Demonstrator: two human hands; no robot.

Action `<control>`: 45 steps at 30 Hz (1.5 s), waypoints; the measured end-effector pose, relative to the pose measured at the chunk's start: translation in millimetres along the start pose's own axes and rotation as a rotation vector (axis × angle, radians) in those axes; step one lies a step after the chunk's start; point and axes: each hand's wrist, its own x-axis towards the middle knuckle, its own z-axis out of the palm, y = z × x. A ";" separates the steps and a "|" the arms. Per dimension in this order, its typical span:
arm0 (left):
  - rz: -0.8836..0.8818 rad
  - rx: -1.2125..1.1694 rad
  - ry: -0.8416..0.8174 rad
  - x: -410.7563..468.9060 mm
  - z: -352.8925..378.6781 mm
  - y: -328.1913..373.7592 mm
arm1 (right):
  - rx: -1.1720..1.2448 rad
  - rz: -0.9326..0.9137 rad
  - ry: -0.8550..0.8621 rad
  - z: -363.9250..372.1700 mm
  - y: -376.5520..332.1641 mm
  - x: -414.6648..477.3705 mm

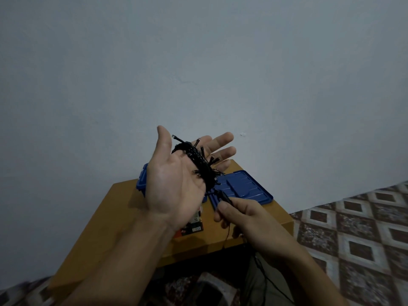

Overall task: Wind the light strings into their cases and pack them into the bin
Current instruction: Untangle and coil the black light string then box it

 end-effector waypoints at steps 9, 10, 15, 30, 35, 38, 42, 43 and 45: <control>0.059 -0.079 -0.014 0.0 -0.9 -5.0 | 0.009 0.060 -0.266 -4.9 -1.2 -4.6; 0.057 -0.106 -0.019 0.5 -2.2 -4.4 | 0.008 0.054 -0.274 -5.5 -2.2 -5.5; 0.030 0.047 0.020 1.5 -5.8 -4.4 | 0.032 -0.009 -0.252 -5.2 -8.5 -6.9; -0.489 0.599 0.019 16.3 -35.8 -27.3 | 0.189 -0.129 0.167 -23.6 -19.9 -14.1; -0.411 0.619 0.084 39.0 -77.1 -48.8 | 0.136 -0.143 0.111 -19.0 -20.4 -13.5; -0.387 0.622 0.069 32.4 -67.2 -49.8 | 0.029 -0.187 0.141 -17.3 -19.2 -11.9; -0.778 0.797 -0.117 17.2 -40.6 -30.8 | -0.093 -0.319 0.179 -17.3 -20.3 -11.1; -0.767 0.836 -0.166 7.5 -34.8 -24.1 | -0.090 -0.342 0.179 -18.0 -20.5 -11.3; -0.736 0.860 -0.239 -1.0 -25.8 -16.8 | -0.079 -0.382 0.164 -18.3 -21.3 -11.9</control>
